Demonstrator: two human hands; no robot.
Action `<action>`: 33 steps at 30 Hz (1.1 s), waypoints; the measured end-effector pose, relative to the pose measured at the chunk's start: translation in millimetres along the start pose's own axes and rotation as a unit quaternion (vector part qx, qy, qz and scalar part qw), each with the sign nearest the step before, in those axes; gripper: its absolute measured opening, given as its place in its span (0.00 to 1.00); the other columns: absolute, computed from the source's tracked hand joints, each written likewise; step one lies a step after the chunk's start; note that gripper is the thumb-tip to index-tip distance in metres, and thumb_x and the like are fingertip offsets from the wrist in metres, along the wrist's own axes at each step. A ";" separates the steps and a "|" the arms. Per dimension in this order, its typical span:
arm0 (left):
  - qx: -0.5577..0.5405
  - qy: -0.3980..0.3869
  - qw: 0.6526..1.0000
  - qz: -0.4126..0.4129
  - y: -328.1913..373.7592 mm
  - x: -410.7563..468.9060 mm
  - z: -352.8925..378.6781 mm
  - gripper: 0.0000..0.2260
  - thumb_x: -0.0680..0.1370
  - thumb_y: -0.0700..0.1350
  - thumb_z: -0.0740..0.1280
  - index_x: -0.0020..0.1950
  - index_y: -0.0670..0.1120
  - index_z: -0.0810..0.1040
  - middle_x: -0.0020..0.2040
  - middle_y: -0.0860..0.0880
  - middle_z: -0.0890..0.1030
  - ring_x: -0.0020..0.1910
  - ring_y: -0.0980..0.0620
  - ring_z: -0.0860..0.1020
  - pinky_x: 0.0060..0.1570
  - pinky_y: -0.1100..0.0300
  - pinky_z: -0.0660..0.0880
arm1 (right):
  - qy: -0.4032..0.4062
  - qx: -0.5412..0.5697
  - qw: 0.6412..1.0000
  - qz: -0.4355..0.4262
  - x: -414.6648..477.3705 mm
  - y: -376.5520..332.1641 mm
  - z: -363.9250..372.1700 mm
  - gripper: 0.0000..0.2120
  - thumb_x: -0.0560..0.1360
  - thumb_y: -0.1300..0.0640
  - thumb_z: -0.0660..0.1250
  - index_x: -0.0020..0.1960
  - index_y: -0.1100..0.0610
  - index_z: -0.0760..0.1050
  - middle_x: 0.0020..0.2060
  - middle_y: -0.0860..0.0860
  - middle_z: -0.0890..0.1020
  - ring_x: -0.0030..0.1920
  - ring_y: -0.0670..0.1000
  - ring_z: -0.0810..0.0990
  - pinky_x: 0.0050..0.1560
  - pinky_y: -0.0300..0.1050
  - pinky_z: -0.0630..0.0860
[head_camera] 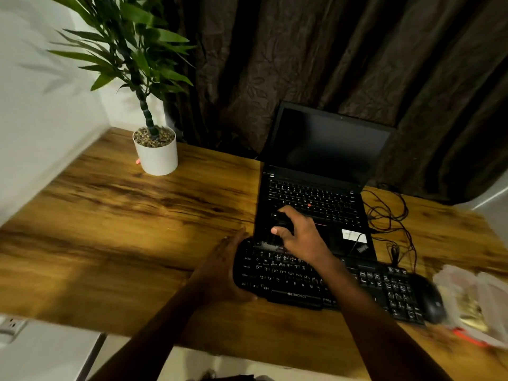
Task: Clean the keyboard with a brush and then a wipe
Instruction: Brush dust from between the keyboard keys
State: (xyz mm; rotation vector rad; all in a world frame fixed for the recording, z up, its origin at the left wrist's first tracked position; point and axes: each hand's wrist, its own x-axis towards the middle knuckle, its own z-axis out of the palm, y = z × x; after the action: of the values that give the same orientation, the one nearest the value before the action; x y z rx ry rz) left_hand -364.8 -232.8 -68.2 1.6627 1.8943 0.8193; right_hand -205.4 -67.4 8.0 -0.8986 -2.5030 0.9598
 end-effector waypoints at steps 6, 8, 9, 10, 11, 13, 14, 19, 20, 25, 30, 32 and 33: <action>0.006 -0.006 1.000 -0.006 -0.6 2.3 0.7 0.66 0.55 0.70 0.77 0.81 0.50 0.42 0.79 0.56 0.58 0.78 0.54 0.56 0.76 0.48 0.59 | -0.015 -0.022 0.999 0.020 -5.1 6.2 -16.6 0.14 0.77 0.58 0.70 0.61 0.51 0.71 0.46 0.51 0.81 0.41 0.50 0.83 0.40 0.46 0.83; 0.011 -0.003 1.000 -0.005 -1.4 2.4 0.8 0.65 0.55 0.71 0.77 0.81 0.50 0.45 0.79 0.56 0.58 0.78 0.54 0.57 0.75 0.48 0.61 | -0.012 -0.012 1.000 0.020 -3.7 1.7 -11.7 0.15 0.77 0.58 0.70 0.61 0.50 0.71 0.46 0.52 0.81 0.40 0.52 0.83 0.39 0.49 0.83; 0.015 -0.002 1.000 -0.006 -1.7 2.6 1.0 0.65 0.55 0.71 0.77 0.81 0.50 0.46 0.79 0.56 0.58 0.77 0.54 0.57 0.75 0.48 0.61 | -0.010 -0.005 1.000 0.018 -3.3 0.3 -9.2 0.15 0.77 0.58 0.70 0.61 0.51 0.72 0.45 0.52 0.81 0.40 0.53 0.83 0.38 0.50 0.83; 0.016 -0.002 1.000 -0.007 -2.2 2.7 1.6 0.65 0.55 0.71 0.77 0.81 0.50 0.45 0.78 0.56 0.58 0.77 0.54 0.57 0.75 0.49 0.61 | -0.005 0.003 1.000 0.015 -3.0 -0.4 -7.4 0.14 0.77 0.58 0.70 0.61 0.52 0.72 0.45 0.53 0.82 0.40 0.53 0.83 0.39 0.50 0.83; 0.016 -0.002 1.000 -0.009 -2.1 2.6 1.6 0.66 0.55 0.71 0.77 0.81 0.49 0.45 0.78 0.57 0.58 0.78 0.54 0.57 0.75 0.49 0.60 | -0.001 0.009 1.000 0.015 -3.1 -0.5 -7.8 0.14 0.77 0.58 0.70 0.61 0.53 0.72 0.45 0.52 0.82 0.41 0.52 0.83 0.39 0.48 0.83; 0.016 -0.002 1.000 -0.010 -2.1 2.0 2.2 0.67 0.55 0.71 0.77 0.81 0.49 0.43 0.79 0.57 0.58 0.78 0.54 0.56 0.76 0.49 0.59 | 0.000 0.012 1.000 0.027 -5.1 2.2 -13.6 0.14 0.77 0.59 0.69 0.61 0.54 0.72 0.46 0.50 0.81 0.43 0.48 0.83 0.39 0.42 0.83; 0.016 -0.003 1.000 -0.010 -2.3 1.5 2.5 0.67 0.55 0.71 0.77 0.81 0.50 0.42 0.79 0.57 0.57 0.78 0.54 0.55 0.76 0.50 0.58 | -0.005 0.005 0.999 0.033 -6.8 4.8 -17.9 0.14 0.77 0.59 0.69 0.62 0.54 0.72 0.47 0.49 0.80 0.44 0.46 0.82 0.39 0.39 0.82; 0.016 -0.005 1.000 -0.002 -0.9 0.7 1.9 0.67 0.56 0.69 0.78 0.81 0.49 0.41 0.80 0.56 0.55 0.78 0.56 0.53 0.78 0.54 0.53 | -0.025 -0.020 0.999 0.035 -10.2 9.9 -29.1 0.16 0.77 0.60 0.70 0.62 0.53 0.72 0.47 0.49 0.80 0.43 0.43 0.81 0.40 0.36 0.79; 0.018 -0.003 1.000 0.001 -0.9 1.0 2.0 0.66 0.57 0.69 0.78 0.81 0.48 0.42 0.80 0.55 0.55 0.78 0.56 0.52 0.78 0.53 0.53 | -0.025 -0.015 0.999 0.030 -9.2 8.0 -26.6 0.16 0.77 0.60 0.70 0.62 0.53 0.72 0.47 0.49 0.80 0.44 0.43 0.81 0.40 0.36 0.79; 0.023 0.006 1.000 0.006 -1.4 0.4 2.5 0.64 0.57 0.69 0.78 0.81 0.47 0.47 0.79 0.55 0.56 0.77 0.57 0.53 0.77 0.52 0.56 | 0.000 0.037 0.999 0.026 -7.1 1.7 -11.5 0.14 0.76 0.60 0.71 0.60 0.53 0.73 0.46 0.50 0.81 0.45 0.46 0.82 0.41 0.39 0.81; 0.015 0.004 1.000 -0.005 -3.3 0.5 3.1 0.67 0.55 0.71 0.77 0.81 0.50 0.42 0.79 0.56 0.58 0.77 0.55 0.56 0.77 0.53 0.56 | -0.014 0.021 0.998 0.064 -13.1 14.7 -31.8 0.15 0.77 0.59 0.70 0.61 0.51 0.73 0.47 0.50 0.80 0.44 0.45 0.82 0.35 0.33 0.77; 0.020 0.003 1.000 -0.005 -3.4 1.3 3.8 0.66 0.56 0.71 0.76 0.81 0.49 0.42 0.79 0.55 0.58 0.77 0.54 0.56 0.77 0.52 0.56 | -0.020 0.005 0.998 0.064 -14.2 16.2 -36.6 0.16 0.77 0.59 0.70 0.62 0.51 0.72 0.48 0.51 0.80 0.44 0.45 0.82 0.35 0.32 0.76; 0.024 0.004 1.000 -0.003 -3.0 1.6 3.7 0.66 0.56 0.71 0.76 0.81 0.48 0.42 0.79 0.55 0.58 0.77 0.54 0.55 0.77 0.52 0.56 | -0.020 -0.002 0.998 0.062 -13.7 14.3 -36.3 0.16 0.77 0.59 0.70 0.62 0.51 0.72 0.48 0.51 0.80 0.44 0.45 0.81 0.35 0.32 0.76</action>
State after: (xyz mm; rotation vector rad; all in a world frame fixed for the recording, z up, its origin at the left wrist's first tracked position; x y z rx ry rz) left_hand -364.5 -231.1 -72.9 1.6835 1.9369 0.7844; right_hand -171.1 -50.3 23.7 -1.0563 -2.5067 1.0213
